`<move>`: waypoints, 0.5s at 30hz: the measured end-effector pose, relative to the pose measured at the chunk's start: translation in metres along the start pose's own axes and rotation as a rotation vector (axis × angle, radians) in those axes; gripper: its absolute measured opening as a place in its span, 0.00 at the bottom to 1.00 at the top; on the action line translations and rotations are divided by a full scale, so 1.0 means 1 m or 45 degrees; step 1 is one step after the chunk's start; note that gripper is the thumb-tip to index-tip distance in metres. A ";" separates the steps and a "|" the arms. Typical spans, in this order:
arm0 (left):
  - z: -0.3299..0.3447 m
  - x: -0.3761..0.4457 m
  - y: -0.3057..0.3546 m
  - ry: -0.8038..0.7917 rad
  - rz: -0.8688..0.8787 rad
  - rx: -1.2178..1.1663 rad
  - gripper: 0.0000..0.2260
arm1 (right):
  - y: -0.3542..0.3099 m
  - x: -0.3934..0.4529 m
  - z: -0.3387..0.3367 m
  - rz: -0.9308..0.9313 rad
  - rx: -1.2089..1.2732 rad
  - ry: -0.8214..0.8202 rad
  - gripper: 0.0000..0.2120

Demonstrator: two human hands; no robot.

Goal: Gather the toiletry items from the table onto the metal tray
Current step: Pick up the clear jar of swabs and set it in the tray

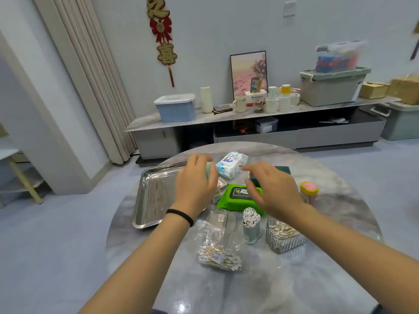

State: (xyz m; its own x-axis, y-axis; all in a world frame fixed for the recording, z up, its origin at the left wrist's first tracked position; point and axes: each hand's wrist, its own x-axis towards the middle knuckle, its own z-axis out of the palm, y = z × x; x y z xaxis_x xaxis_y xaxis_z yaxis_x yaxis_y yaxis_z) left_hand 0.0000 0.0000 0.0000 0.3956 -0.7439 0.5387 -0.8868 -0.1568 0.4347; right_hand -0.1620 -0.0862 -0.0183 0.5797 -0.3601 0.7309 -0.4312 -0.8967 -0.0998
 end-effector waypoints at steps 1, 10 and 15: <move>0.001 -0.003 0.000 -0.007 -0.003 -0.013 0.17 | 0.000 -0.004 0.001 -0.012 -0.010 -0.015 0.15; 0.069 -0.032 -0.026 -0.313 -0.131 -0.124 0.10 | 0.026 -0.028 0.036 0.211 -0.061 -0.724 0.21; 0.104 -0.017 -0.041 -0.557 -0.188 -0.111 0.12 | 0.053 -0.031 0.072 0.201 -0.018 -1.205 0.39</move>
State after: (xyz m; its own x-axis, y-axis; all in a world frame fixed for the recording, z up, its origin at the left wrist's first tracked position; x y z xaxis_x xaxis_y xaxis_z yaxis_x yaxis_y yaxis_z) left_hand 0.0044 -0.0481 -0.1019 0.3611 -0.9248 0.1199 -0.7979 -0.2399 0.5530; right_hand -0.1532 -0.1409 -0.0947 0.8295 -0.5409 -0.1390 -0.5571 -0.8189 -0.1379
